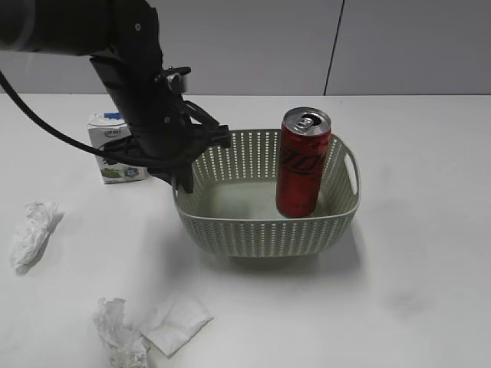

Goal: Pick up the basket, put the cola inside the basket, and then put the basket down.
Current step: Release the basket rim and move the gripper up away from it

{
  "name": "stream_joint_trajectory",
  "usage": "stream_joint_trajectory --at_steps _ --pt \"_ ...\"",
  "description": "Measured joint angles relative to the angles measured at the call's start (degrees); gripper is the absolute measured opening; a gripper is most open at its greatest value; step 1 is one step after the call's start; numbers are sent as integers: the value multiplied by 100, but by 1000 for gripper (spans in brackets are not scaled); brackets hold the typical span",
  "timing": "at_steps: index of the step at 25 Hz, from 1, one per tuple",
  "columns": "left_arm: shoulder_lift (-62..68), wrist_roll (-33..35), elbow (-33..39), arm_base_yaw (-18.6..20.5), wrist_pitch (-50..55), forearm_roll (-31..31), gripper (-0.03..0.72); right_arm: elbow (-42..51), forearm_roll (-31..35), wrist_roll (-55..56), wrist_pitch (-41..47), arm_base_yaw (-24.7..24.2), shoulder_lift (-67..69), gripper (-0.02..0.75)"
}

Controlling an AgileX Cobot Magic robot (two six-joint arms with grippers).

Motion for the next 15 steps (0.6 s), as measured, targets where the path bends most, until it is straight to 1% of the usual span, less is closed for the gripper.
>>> stream_joint_trajectory --at_steps 3,7,13,15 --pt "67 -135 -5 0 -154 -12 -2 650 -21 0 -44 0 -751 587" --pt "147 -153 -11 0 -242 8 -2 1246 -23 0 -124 0 -1756 587" --pt "349 -153 -16 0 -256 15 4 1738 -13 47 -147 0 -3158 587" --pt "365 -153 -16 6 -286 40 14 1749 -18 90 -148 0 -3287 587"
